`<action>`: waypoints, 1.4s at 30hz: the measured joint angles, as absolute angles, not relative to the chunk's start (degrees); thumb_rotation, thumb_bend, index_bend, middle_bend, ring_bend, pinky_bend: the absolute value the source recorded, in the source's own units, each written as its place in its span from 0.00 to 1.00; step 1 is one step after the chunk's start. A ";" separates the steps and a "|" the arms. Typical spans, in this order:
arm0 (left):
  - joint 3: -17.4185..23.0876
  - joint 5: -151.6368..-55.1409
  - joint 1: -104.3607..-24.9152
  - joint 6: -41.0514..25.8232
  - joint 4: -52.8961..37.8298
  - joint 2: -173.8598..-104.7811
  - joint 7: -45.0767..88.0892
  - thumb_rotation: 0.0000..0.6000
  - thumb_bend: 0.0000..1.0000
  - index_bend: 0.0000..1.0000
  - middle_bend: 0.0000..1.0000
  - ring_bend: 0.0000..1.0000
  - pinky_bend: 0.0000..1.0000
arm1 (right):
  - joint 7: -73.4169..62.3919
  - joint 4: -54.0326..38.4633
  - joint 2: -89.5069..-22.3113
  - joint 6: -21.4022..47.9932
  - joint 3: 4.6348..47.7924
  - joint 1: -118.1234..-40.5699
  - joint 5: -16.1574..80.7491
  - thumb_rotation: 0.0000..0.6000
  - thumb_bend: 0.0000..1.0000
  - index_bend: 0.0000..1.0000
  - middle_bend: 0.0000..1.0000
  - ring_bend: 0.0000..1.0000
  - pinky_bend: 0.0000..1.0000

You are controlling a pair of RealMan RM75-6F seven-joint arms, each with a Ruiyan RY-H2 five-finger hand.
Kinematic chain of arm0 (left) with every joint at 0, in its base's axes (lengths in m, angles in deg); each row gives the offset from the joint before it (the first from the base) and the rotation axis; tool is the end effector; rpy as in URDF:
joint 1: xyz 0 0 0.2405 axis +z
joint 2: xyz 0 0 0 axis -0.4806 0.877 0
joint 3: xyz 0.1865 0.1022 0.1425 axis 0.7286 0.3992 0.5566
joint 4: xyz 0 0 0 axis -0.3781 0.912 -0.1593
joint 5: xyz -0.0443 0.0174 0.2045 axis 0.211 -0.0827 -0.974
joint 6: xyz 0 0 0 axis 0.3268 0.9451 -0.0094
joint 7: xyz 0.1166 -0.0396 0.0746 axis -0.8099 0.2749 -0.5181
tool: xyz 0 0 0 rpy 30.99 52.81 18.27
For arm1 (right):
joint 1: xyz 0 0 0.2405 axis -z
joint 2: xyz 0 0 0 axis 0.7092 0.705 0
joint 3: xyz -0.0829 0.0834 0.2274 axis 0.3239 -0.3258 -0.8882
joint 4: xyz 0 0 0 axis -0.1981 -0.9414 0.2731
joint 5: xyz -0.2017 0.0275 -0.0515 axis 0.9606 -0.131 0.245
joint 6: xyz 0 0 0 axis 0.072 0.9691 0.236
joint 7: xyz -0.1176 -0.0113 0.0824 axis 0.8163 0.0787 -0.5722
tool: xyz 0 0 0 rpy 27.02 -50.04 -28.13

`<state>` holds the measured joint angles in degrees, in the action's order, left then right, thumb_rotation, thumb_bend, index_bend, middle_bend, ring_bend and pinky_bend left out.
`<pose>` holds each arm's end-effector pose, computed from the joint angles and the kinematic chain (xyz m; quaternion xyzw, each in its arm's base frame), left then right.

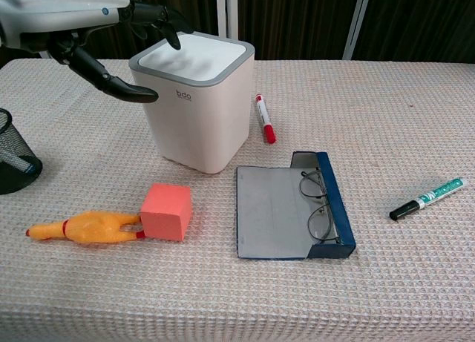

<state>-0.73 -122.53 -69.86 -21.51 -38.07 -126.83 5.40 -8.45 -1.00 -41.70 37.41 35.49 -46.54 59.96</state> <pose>-0.1030 0.3129 0.0543 -0.8117 -0.2675 -0.3985 0.3329 -0.3403 -0.1557 0.1474 0.6065 -0.3747 0.3802 0.5892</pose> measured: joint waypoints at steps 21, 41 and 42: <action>2.09 -123.53 -71.45 -19.75 -37.06 -127.66 7.38 0.47 0.17 0.11 0.20 0.06 0.20 | -8.03 -1.41 -42.21 37.37 35.70 -46.48 60.02 1.00 0.21 0.00 0.00 0.00 0.00; 3.34 -124.42 -71.06 -14.47 -35.74 -129.42 5.03 0.40 0.18 0.11 0.23 0.06 0.20 | -8.74 -1.75 -42.04 37.79 35.51 -46.28 59.83 1.00 0.21 0.00 0.00 0.00 0.00; 3.31 -124.89 -70.64 -13.34 -36.34 -128.84 4.77 0.40 0.18 0.11 0.22 0.06 0.20 | -8.80 -1.77 -42.06 37.73 35.51 -46.31 59.82 1.00 0.21 0.00 0.00 0.00 0.00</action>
<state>3.31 -124.89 -70.64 -13.34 -36.34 -128.84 4.77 -8.80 -1.77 -42.06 37.73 35.51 -46.31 59.82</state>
